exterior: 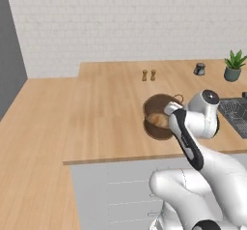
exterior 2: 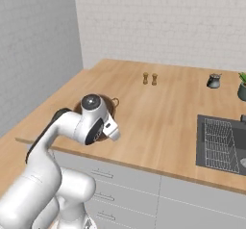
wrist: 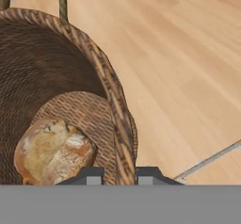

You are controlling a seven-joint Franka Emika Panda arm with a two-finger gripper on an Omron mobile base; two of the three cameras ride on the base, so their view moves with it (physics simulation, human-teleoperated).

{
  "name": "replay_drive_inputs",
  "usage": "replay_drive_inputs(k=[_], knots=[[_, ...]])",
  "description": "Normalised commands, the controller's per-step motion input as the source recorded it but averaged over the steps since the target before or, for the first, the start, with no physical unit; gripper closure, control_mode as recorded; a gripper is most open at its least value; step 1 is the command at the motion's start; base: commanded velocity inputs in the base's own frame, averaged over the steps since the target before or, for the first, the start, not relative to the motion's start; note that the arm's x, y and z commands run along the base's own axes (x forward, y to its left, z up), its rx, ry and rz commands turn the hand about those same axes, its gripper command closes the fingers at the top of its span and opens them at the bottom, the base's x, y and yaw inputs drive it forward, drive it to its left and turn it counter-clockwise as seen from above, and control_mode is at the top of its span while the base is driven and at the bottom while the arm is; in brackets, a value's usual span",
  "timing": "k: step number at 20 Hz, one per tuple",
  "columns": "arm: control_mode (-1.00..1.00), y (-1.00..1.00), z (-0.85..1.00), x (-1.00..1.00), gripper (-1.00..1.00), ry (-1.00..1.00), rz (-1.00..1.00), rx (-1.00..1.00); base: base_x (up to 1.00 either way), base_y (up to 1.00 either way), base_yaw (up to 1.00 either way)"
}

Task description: Open the cabinet, pick up the bread from the cabinet and place it in the basket. Then move the basket to the dining counter.

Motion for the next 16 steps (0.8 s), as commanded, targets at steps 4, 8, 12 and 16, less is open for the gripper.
replay_drive_inputs(k=[4, 8, 12, 16], knots=[[-1.00, 0.00, -0.52, 0.62, 1.00, 0.00, 0.00, 0.00, 0.00, 0.00, 0.00], [-1.00, 0.00, -0.52, 0.58, 1.00, 0.00, 0.00, 0.00, 0.00, 0.00, 0.00], [-1.00, 0.00, -0.56, 0.51, 1.00, 0.00, 0.00, 0.00, 0.00, 0.00, 0.00], [-1.00, 0.00, -0.54, 0.45, 1.00, 0.00, 0.00, 0.00, 0.00, 0.00, 0.00]])
